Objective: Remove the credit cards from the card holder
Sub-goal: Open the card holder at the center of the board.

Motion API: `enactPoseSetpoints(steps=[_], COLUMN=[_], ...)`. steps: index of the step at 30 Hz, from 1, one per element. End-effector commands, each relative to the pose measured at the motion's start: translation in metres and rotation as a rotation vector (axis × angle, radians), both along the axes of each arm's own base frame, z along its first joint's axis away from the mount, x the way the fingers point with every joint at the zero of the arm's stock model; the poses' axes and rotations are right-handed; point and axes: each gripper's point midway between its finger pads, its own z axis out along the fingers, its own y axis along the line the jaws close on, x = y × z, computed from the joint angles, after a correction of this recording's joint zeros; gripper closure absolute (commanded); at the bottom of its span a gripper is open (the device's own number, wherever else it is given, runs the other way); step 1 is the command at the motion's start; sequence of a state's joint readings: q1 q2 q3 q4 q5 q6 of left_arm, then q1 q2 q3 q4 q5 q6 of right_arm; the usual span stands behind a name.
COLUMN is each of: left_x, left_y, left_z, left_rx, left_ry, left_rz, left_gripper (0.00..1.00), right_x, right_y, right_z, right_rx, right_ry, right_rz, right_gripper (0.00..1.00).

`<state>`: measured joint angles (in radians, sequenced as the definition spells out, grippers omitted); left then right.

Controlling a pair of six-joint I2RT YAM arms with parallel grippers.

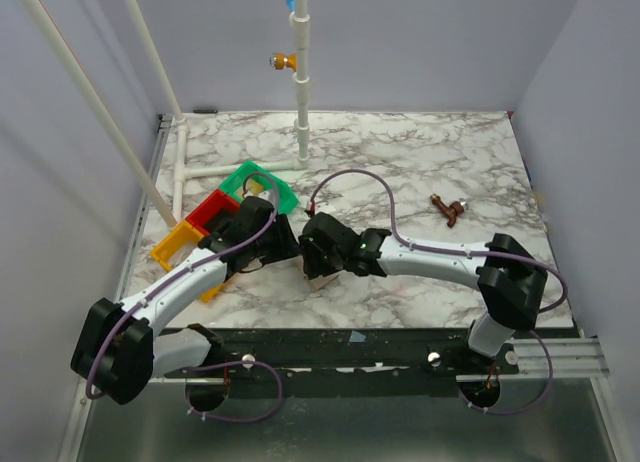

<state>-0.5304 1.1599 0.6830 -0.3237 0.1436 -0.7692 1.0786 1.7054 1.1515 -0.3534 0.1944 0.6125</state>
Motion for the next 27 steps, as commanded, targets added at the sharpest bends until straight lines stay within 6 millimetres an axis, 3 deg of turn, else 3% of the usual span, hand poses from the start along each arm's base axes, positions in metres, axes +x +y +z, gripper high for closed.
enactPoseSetpoints(steps=[1,6,10,16,27], left_x=[-0.001,-0.004,-0.002,0.005,0.005], left_y=[0.000,-0.013,-0.023,-0.036,-0.040], left_z=[-0.008,-0.013,-0.019,-0.019,-0.041], left_rx=[0.037,0.121,0.200,0.318,0.426], left_ry=[0.000,-0.007,-0.019,-0.035,-0.005], left_rz=[-0.006,-0.053,-0.087,-0.140,-0.167], left_gripper=[0.53,0.53,0.53,0.53,0.53], right_x=[0.005,0.022,0.025,0.025,0.018], right_y=[-0.005,-0.053,-0.072,-0.069,-0.061], right_z=[0.015,-0.014,-0.030,-0.044,-0.039], right_rx=[0.056,0.033,0.027,0.132,0.201], right_ry=[-0.034,0.049,0.070,0.149,0.173], right_rz=[-0.039,-0.170,-0.206,-0.193,-0.165], right_gripper=[0.43,0.43,0.43,0.43,0.41])
